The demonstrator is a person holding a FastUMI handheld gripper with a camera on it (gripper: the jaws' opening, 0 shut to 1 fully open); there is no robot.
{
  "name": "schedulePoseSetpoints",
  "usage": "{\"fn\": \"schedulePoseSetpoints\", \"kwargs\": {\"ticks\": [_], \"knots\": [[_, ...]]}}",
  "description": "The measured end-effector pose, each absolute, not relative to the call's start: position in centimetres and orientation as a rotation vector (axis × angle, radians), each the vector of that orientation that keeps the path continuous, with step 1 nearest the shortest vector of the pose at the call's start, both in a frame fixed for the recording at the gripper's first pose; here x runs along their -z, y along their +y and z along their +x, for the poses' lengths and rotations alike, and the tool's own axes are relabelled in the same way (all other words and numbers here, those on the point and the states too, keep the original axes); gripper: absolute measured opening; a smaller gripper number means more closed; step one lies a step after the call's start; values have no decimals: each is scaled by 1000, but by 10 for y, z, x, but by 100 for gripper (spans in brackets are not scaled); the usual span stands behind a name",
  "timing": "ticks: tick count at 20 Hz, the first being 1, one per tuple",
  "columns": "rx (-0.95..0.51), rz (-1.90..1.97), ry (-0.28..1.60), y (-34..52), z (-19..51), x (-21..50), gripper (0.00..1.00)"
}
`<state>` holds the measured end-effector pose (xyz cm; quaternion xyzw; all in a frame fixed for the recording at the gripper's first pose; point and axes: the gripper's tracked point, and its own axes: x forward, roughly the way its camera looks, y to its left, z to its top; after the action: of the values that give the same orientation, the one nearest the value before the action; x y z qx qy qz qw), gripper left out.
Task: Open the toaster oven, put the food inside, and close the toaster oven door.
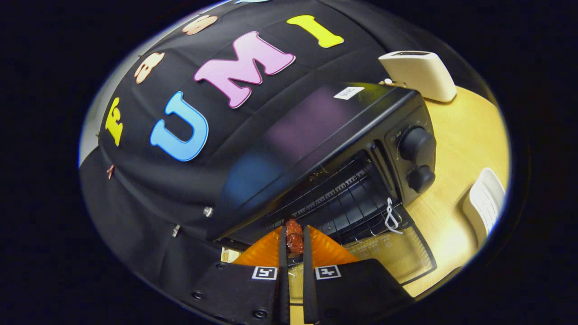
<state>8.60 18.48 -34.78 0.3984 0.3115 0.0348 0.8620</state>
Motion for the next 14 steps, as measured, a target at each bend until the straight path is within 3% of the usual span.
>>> {"fn": "schedulePoseSetpoints", "kwargs": {"ticks": [6,9,13,14], "knots": [[-16,613,638,167,110,373,18],[54,419,668,148,114,386,42],[67,324,659,143,110,377,95],[69,314,657,142,107,372,96]]}}
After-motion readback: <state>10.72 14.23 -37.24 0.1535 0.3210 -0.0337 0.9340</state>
